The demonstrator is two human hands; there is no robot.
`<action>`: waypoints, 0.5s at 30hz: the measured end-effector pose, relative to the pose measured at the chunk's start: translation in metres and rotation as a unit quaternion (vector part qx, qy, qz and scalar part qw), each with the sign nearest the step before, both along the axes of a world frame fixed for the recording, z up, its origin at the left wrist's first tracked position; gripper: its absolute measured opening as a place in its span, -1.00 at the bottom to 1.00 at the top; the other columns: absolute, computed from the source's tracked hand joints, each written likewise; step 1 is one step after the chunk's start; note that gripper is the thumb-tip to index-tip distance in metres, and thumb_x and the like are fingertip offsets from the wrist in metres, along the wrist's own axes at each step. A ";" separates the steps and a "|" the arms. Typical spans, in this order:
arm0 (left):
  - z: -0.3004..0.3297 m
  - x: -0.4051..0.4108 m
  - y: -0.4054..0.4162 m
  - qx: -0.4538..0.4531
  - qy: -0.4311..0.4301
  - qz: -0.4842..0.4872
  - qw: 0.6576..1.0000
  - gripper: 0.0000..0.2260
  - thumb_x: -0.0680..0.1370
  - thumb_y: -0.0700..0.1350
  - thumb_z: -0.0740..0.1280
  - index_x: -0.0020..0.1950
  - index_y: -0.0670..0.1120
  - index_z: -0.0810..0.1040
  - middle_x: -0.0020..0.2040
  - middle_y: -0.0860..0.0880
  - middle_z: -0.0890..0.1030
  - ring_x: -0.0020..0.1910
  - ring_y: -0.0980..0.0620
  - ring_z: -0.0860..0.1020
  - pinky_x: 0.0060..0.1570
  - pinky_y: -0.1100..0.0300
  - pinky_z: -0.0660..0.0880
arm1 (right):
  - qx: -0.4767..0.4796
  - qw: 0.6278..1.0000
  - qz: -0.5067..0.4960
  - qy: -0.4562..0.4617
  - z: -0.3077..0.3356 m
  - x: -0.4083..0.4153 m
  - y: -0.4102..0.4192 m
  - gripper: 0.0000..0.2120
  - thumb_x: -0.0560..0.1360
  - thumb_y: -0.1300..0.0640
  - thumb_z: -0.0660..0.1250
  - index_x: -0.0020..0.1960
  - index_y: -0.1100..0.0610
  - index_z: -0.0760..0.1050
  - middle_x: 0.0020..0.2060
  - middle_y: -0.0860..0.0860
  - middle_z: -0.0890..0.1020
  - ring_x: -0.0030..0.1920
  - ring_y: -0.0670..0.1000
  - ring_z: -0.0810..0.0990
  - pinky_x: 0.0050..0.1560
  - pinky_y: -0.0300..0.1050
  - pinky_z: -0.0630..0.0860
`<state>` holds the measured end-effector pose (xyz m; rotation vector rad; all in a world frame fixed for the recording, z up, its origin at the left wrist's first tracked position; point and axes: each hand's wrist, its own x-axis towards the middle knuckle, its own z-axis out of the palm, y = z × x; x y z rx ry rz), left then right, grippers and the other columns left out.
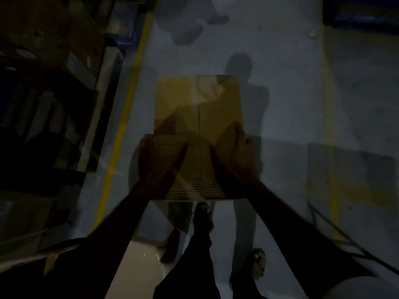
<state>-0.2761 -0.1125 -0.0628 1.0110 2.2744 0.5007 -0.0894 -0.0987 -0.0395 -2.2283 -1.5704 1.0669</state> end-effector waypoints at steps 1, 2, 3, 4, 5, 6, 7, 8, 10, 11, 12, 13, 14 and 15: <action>0.018 0.013 -0.004 0.011 0.003 -0.017 1.000 -0.22 0.42 0.32 0.46 0.39 -0.20 0.38 0.34 -0.22 0.47 0.31 -0.26 0.49 0.30 -0.17 0.47 | 0.026 1.000 -0.006 -0.004 0.012 0.014 -0.008 0.00 0.47 -0.42 0.37 0.69 -0.10 -0.07 0.39 0.19 0.38 0.38 0.25 0.38 0.36 0.23 0.38; 0.036 0.025 -0.006 0.029 -0.001 -0.025 0.999 -0.21 0.39 0.38 0.42 0.37 -0.16 0.37 0.33 -0.18 0.47 0.31 -0.24 0.48 0.29 -0.16 0.47 | 0.046 0.999 -0.026 0.007 0.028 0.027 -0.016 0.00 0.47 -0.44 0.35 0.68 -0.10 -0.06 0.39 0.18 0.38 0.39 0.25 0.37 0.36 0.23 0.39; 0.052 0.038 -0.009 0.050 0.004 -0.048 0.998 -0.20 0.36 0.42 0.39 0.36 -0.11 0.37 0.32 -0.13 0.46 0.31 -0.20 0.47 0.30 -0.16 0.47 | 0.073 0.997 -0.038 -0.005 0.039 0.044 -0.028 -0.01 0.46 -0.46 0.33 0.68 -0.12 -0.07 0.39 0.17 0.39 0.39 0.25 0.36 0.36 0.25 0.41; 0.069 0.053 -0.012 0.064 0.003 -0.070 0.995 -0.19 0.34 0.45 0.39 0.36 -0.09 0.38 0.32 -0.09 0.46 0.31 -0.18 0.47 0.30 -0.16 0.48 | 0.085 0.995 -0.051 -0.023 0.058 0.061 -0.040 -0.02 0.46 -0.47 0.31 0.67 -0.12 -0.07 0.38 0.17 0.40 0.38 0.25 0.35 0.35 0.27 0.42; 0.084 0.068 -0.016 0.079 -0.008 -0.098 0.992 -0.19 0.33 0.46 0.40 0.35 -0.07 0.41 0.30 -0.07 0.48 0.29 -0.16 0.49 0.28 -0.15 0.50 | 0.101 0.992 -0.071 -0.029 0.074 0.079 -0.053 -0.03 0.47 -0.48 0.30 0.67 -0.12 -0.05 0.36 0.17 0.41 0.36 0.25 0.36 0.33 0.27 0.43; 0.097 0.084 -0.018 0.094 -0.022 -0.120 0.988 -0.21 0.31 0.48 0.42 0.32 -0.05 0.45 0.25 -0.04 0.51 0.25 -0.13 0.53 0.23 -0.13 0.54 | 0.118 0.988 -0.091 -0.038 0.090 0.095 -0.065 -0.04 0.47 -0.48 0.30 0.67 -0.10 -0.02 0.33 0.18 0.43 0.34 0.25 0.37 0.30 0.25 0.44; 0.108 0.098 -0.020 0.105 -0.036 -0.140 0.984 -0.22 0.29 0.50 0.43 0.28 -0.02 0.45 0.21 0.01 0.51 0.20 -0.10 0.54 0.19 -0.07 0.56 | 0.133 0.984 -0.109 -0.052 0.104 0.112 -0.076 -0.05 0.47 -0.47 0.30 0.68 -0.08 0.01 0.31 0.20 0.44 0.32 0.26 0.39 0.27 0.22 0.45; 0.121 0.115 -0.023 0.110 -0.045 -0.159 0.980 -0.21 0.29 0.51 0.43 0.29 0.00 0.42 0.19 0.07 0.47 0.20 -0.06 0.52 0.17 0.01 0.52 | 0.146 0.979 -0.122 -0.072 0.119 0.128 -0.089 -0.05 0.48 -0.46 0.30 0.68 -0.04 0.06 0.29 0.24 0.46 0.30 0.28 0.42 0.24 0.20 0.45; 0.143 0.154 -0.030 0.120 -0.042 -0.207 0.970 -0.11 0.33 0.52 0.41 0.44 -0.03 0.31 0.24 0.09 0.37 0.31 -0.06 0.43 0.19 0.11 0.36 | 0.192 0.964 -0.150 -0.102 0.146 0.165 -0.116 -0.07 0.50 -0.44 0.31 0.67 0.01 0.12 0.26 0.29 0.48 0.27 0.31 0.45 0.21 0.18 0.43; 0.154 0.176 -0.035 0.123 -0.040 -0.231 0.964 -0.07 0.35 0.52 0.39 0.50 -0.03 0.26 0.33 0.04 0.37 0.38 -0.08 0.39 0.23 0.09 0.34 | 0.198 0.959 -0.169 -0.109 0.159 0.184 -0.130 -0.07 0.50 -0.44 0.30 0.68 0.00 0.10 0.28 0.29 0.47 0.29 0.30 0.44 0.24 0.17 0.42; 0.167 0.200 -0.042 0.126 -0.042 -0.254 0.958 -0.04 0.36 0.53 0.37 0.53 -0.05 0.23 0.42 0.00 0.35 0.44 -0.11 0.35 0.31 0.04 0.36 | 0.198 0.955 -0.189 -0.111 0.172 0.205 -0.146 -0.07 0.50 -0.45 0.29 0.68 -0.02 0.08 0.30 0.28 0.46 0.31 0.29 0.42 0.26 0.16 0.40; 0.179 0.223 -0.049 0.133 -0.048 -0.276 0.951 -0.01 0.36 0.53 0.37 0.56 -0.08 0.23 0.48 -0.04 0.35 0.47 -0.14 0.35 0.38 -0.04 0.38 | 0.201 0.950 -0.207 -0.116 0.184 0.224 -0.161 -0.07 0.50 -0.44 0.28 0.68 -0.03 0.06 0.32 0.27 0.45 0.32 0.28 0.41 0.27 0.14 0.38; 0.192 0.247 -0.058 0.147 -0.054 -0.299 0.941 -0.01 0.35 0.53 0.38 0.54 -0.10 0.28 0.47 -0.08 0.39 0.44 -0.17 0.39 0.38 -0.12 0.43 | 0.209 0.943 -0.225 -0.126 0.195 0.245 -0.179 -0.08 0.50 -0.44 0.28 0.68 -0.03 0.05 0.32 0.28 0.45 0.33 0.28 0.41 0.28 0.13 0.37; 0.205 0.273 -0.069 0.159 -0.055 -0.320 0.932 0.00 0.31 0.54 0.39 0.51 -0.12 0.33 0.42 -0.09 0.44 0.39 -0.18 0.45 0.32 -0.17 0.50 | 0.218 0.934 -0.250 -0.133 0.206 0.267 -0.199 -0.09 0.51 -0.44 0.28 0.68 -0.04 0.05 0.33 0.28 0.45 0.34 0.29 0.40 0.28 0.14 0.38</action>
